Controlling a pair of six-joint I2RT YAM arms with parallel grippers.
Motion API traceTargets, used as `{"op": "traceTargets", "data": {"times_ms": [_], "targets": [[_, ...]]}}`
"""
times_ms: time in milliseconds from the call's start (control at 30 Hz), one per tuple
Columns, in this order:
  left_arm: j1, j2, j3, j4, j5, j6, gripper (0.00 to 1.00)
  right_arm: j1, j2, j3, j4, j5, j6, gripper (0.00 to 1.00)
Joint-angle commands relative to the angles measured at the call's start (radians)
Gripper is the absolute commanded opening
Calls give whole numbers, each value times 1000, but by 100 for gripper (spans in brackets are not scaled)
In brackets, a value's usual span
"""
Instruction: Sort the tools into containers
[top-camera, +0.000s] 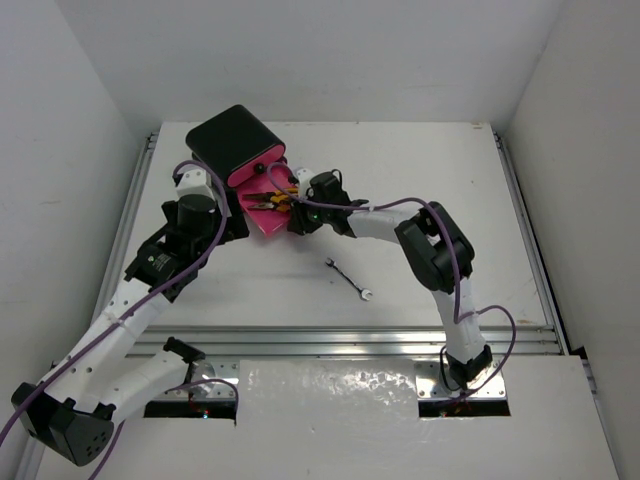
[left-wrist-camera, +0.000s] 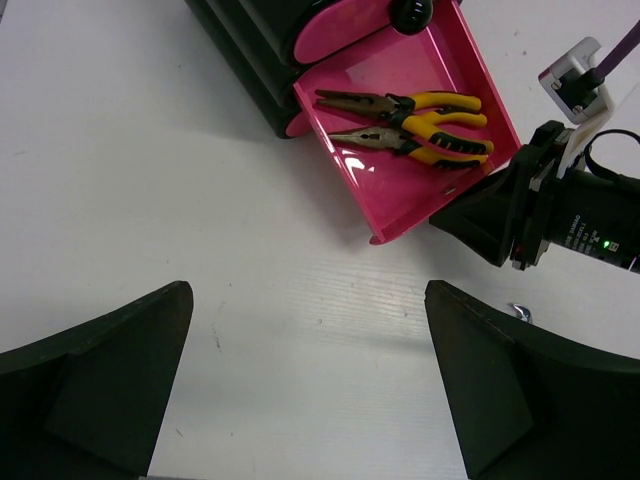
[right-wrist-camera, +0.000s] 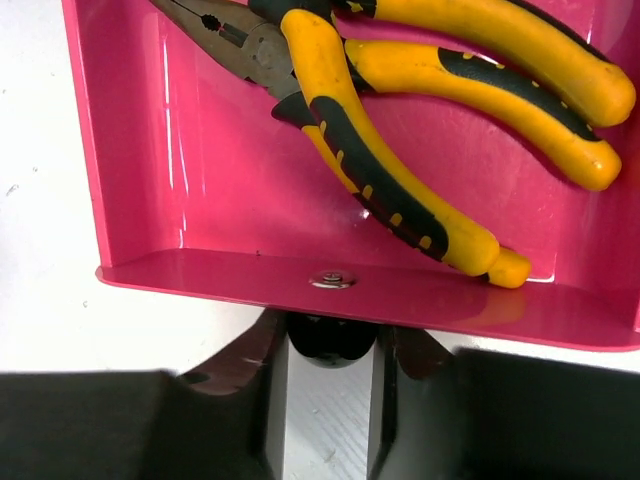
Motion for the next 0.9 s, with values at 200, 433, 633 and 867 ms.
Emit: {"op": "traceTargets", "data": {"times_ms": [200, 433, 633, 867], "targets": [[11, -7, -2, 34, -6, 9, 100, 6, -97, -37, 147, -19, 20, 0], [11, -7, -2, 32, -9, 9, 100, 12, -155, -40, 171, -43, 53, 1], [13, -5, -1, 32, -8, 9, 100, 17, -128, 36, 138, -49, 50, 1], [13, -7, -1, 32, -8, 9, 100, 17, -89, 96, 121, -54, 48, 2]]}}
